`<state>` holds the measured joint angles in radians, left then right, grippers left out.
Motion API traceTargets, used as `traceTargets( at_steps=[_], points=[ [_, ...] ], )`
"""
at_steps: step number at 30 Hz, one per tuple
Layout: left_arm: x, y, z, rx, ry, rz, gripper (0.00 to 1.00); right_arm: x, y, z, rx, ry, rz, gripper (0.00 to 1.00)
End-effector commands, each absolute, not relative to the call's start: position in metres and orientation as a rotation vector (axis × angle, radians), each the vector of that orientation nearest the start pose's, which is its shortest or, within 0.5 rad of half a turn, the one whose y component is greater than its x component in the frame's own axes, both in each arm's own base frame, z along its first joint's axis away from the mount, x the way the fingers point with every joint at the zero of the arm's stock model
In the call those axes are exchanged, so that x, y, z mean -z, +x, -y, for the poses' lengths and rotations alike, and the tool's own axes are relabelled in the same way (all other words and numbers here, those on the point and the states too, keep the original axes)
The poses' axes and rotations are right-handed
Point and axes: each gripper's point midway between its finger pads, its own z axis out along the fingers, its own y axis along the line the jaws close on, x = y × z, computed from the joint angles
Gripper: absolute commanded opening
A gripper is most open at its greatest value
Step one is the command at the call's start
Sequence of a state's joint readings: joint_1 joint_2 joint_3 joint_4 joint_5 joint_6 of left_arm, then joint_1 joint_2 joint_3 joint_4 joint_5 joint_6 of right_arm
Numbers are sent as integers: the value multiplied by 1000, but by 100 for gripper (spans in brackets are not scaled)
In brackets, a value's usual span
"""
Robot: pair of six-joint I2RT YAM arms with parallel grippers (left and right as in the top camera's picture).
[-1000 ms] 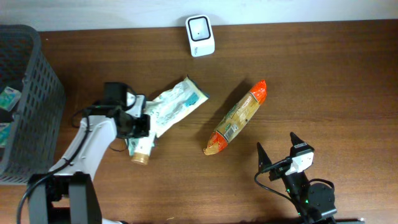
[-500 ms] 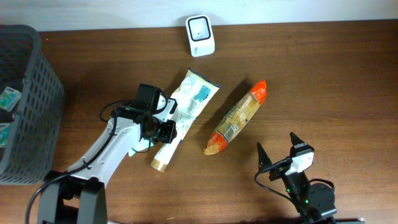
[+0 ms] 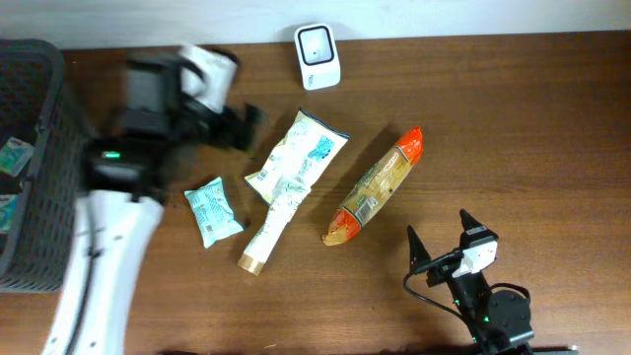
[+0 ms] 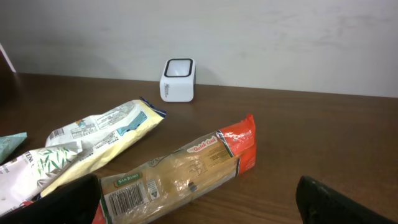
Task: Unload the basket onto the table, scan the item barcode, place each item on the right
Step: 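Grasp a small green packet in the basket and drop it on table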
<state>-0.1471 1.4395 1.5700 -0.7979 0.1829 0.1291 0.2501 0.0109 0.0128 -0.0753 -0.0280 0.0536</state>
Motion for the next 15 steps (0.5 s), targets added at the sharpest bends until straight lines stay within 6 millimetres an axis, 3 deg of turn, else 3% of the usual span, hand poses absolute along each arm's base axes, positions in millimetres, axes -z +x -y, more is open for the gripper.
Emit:
traceTargets(
  at_steps=[1,4,6,8,10,12,13,15],
  points=[
    [-414,408,-22,-141,103,-2002,99,-156,237,-66,-266,-177,-1644,99],
    [-451,391,-121,-430,-186,-1903,99,-156,237,-66,-266,-177,-1644,99],
    [-451,378,-178,-548,-321,-1883,99,-156,237,-66,-266,-177,-1644,99],
    [-424,371,-228,-616,-437,-1946,99,-156,237,-66,-266,-177,-1644,99],
    [-383,363,-268,-649,-539,-2055,97,-156,237,-66,-266,-177,-1644,99],
    [-332,357,-298,-611,-617,-2192,92,-156,237,-66,-266,-177,-1644,99],
    [-298,350,-314,-590,-666,-2288,90,-156,237,-66,-266,-177,-1644,99],
    [-269,342,-324,-592,-658,-2395,84,-156,237,-66,-266,-177,-1644,99]
  ],
)
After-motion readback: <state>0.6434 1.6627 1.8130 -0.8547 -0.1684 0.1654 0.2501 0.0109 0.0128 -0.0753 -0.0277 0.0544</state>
